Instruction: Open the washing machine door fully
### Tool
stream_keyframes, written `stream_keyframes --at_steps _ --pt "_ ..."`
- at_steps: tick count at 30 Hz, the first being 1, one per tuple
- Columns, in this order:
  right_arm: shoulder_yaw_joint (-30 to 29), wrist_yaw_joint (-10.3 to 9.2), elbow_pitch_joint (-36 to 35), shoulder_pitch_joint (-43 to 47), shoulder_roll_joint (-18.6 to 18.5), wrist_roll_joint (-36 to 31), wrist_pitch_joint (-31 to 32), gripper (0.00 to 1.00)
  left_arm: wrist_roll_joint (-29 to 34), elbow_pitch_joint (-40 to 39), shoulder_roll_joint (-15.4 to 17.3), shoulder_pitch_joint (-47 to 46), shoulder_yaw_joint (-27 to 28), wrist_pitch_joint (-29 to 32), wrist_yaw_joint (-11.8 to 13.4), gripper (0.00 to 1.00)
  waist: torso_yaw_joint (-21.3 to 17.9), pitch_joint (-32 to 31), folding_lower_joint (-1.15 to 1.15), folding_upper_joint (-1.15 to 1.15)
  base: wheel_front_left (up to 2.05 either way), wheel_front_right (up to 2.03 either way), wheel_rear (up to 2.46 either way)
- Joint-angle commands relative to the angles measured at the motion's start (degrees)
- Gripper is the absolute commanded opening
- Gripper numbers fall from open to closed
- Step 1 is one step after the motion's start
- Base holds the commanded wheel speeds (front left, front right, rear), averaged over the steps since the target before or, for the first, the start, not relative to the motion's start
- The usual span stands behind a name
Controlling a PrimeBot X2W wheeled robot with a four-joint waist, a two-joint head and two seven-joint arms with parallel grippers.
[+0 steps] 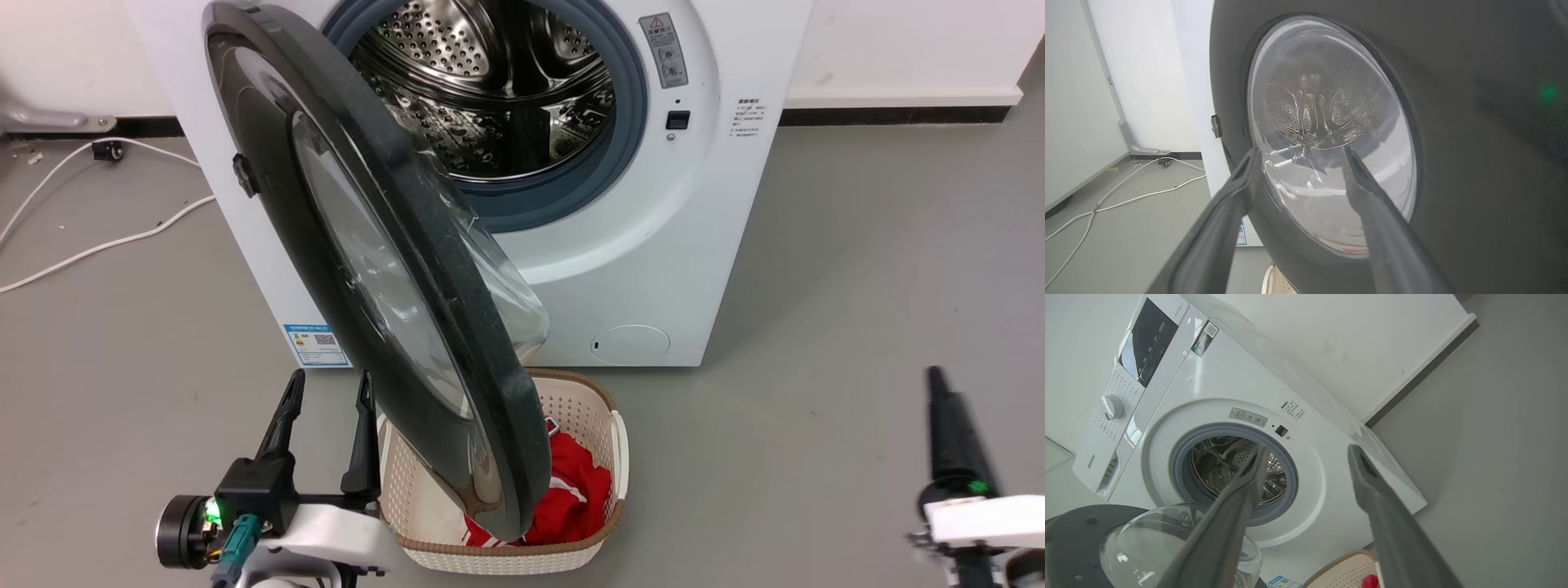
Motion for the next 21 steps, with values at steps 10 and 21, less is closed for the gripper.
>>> stream_keyframes --at_steps 10,21 --pt "-14.8 -0.01 -17.1 2.4 9.4 -49.0 -0.3 1.00 0.5 -0.7 0.0 0.0 1.0 -0.1 -0.1 1.00 -0.2 0.3 0.01 0.00 0.00 0.00 0.00" --pt "-8.6 -0.01 -18.0 8.3 10.3 -62.9 1.6 1.00 0.9 -1.4 0.0 -0.4 1.3 -0.1 -0.2 1.00 -0.1 0.5 0.01 0.00 0.00 0.00 0.00"
